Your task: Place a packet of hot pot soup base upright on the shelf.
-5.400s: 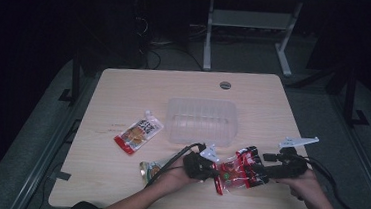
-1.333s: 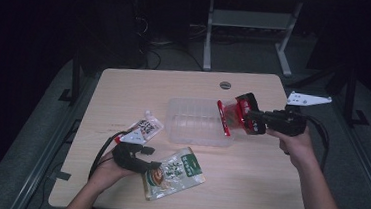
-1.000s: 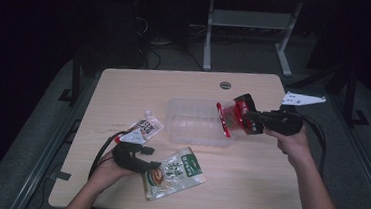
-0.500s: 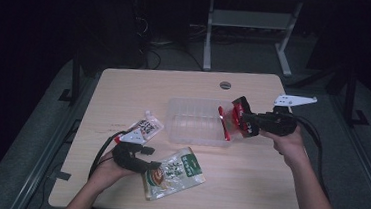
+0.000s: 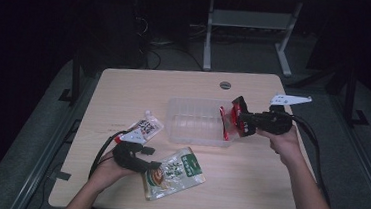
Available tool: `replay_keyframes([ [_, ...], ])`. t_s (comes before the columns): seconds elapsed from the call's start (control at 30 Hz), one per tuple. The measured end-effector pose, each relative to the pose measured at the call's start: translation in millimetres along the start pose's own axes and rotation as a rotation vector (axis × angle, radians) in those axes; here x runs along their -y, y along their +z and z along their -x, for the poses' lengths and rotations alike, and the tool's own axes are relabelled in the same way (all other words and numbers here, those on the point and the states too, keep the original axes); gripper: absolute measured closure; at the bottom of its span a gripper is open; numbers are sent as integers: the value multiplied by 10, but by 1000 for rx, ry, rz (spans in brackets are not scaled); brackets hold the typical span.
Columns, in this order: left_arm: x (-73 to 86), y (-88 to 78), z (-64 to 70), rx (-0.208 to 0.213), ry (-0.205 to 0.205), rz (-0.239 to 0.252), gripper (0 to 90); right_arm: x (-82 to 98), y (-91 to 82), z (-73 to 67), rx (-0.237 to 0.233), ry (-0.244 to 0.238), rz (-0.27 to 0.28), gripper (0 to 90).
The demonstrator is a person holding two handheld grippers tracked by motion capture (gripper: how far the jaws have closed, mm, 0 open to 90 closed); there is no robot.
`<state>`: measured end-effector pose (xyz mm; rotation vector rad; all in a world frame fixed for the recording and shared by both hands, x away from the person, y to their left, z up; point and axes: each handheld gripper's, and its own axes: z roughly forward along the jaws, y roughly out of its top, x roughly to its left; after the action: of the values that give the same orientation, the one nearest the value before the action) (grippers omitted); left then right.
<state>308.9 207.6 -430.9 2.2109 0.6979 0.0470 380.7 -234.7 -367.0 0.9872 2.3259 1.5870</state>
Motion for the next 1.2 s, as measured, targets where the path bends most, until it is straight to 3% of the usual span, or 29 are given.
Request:
replay_keyframes([
  [0.37,-5,5,2,0,0,-4,366,27,83,33,0,16,-6,895],
  [0.67,-2,-1,-16,3,8,-2,366,60,183,44,19,19,-46,874],
  [0.9,1,-9,-11,2,-4,-2,366,51,160,39,19,17,-36,759],
  [1.2,0,-10,-14,1,-8,2,366,8,39,2,40,10,2,523],
])
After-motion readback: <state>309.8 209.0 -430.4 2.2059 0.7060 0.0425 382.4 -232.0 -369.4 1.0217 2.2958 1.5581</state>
